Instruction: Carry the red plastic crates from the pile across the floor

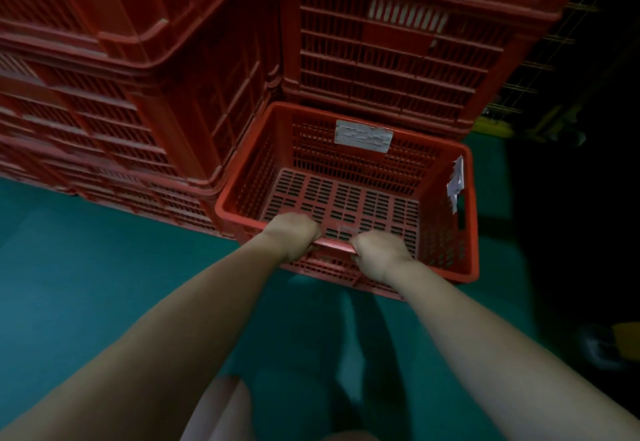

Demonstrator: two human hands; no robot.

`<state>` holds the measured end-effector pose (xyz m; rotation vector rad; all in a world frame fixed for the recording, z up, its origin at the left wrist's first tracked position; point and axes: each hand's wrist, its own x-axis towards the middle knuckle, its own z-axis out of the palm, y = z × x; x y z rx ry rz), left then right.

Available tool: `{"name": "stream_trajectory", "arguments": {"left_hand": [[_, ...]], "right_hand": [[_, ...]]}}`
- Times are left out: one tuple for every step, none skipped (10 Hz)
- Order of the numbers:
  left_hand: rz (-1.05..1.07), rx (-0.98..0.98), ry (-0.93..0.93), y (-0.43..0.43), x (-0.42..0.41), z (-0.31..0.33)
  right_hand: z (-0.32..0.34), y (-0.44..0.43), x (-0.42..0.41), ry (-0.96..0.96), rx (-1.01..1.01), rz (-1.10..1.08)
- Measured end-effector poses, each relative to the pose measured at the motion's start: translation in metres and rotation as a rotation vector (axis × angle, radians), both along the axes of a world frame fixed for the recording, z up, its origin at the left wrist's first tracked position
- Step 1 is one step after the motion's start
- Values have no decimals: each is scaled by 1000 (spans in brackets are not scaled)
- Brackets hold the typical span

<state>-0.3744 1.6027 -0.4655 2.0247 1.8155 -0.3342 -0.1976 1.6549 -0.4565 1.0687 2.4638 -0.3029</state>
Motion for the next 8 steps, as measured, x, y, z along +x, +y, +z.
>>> {"name": "stream_trajectory", "arguments": {"left_hand": [[2,2,-1,13,-2,3],[4,28,-8,23,-5,4],[1,37,-25,28,-7,2],[5,23,-2,28,-6,3],[31,-13,40,27,-2,7],[64,-86,90,21,5,17],[119,-31,67,3,4,55],[213,-87,15,-15,-3,113]], "right_hand": [[-2,11,-2,12,35,8],[-4,25,-6,31,49,-5],[-7,31,-7,34,32,-6],[-8,30,-7,24,50,5],[-6,28,-8,2,15,-21],[7,21,-6,2,-94,-81],[48,11,1,99,-205,-151],[113,1,4,143,-207,-194]]}}
